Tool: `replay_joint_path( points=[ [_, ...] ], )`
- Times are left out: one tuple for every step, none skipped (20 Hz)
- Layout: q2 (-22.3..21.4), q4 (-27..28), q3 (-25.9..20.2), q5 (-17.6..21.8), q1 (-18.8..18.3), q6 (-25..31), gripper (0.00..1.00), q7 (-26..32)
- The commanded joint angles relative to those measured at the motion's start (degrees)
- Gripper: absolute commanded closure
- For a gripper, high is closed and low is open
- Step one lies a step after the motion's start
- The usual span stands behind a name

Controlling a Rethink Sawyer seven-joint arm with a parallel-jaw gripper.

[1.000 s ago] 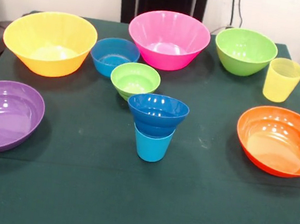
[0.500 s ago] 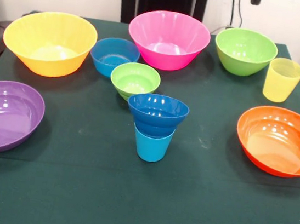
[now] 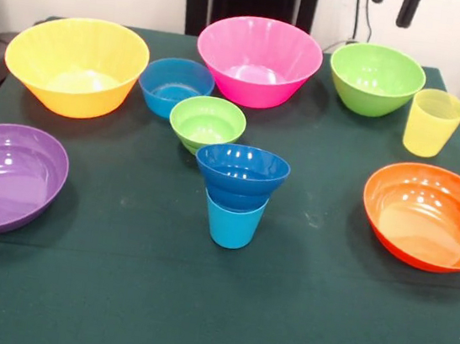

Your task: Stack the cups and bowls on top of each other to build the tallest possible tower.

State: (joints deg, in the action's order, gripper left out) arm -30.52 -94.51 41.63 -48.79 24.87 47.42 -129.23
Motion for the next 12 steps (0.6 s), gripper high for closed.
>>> replay_joint_path(
  points=[
    [2.1, -3.1, -10.7, 3.5, -3.2, -5.1, 0.00, -2.7],
    [2.7, -2.7, -11.3, 3.6, -4.3, -5.8, 0.00, -2.1],
    [2.9, -2.6, -11.6, 3.6, -4.8, -6.2, 0.00, -2.0],
    [3.2, -2.1, -11.8, 3.9, -5.6, -6.4, 0.00, -1.9],
    [3.4, -1.9, -12.2, 3.9, -6.1, -7.1, 0.00, -1.7],
    [3.6, -1.9, -12.6, 3.9, -6.5, -7.7, 0.00, -1.6],
    [3.8, -1.9, -13.1, 3.9, -7.1, -8.4, 0.00, -1.5],
    [4.1, -1.6, -13.6, 4.0, -7.4, -8.9, 0.00, -1.7],
    [4.4, -1.4, -14.0, 4.0, -7.7, -9.6, 0.00, -1.9],
    [4.9, -1.0, -14.4, 4.1, -8.1, -10.0, 0.00, -2.1],
    [5.2, -0.8, -14.7, 4.1, -8.3, -10.6, 0.00, -2.4],
    [5.5, -0.4, -15.0, 4.2, -8.3, -10.8, 0.00, -2.9]
  ],
)
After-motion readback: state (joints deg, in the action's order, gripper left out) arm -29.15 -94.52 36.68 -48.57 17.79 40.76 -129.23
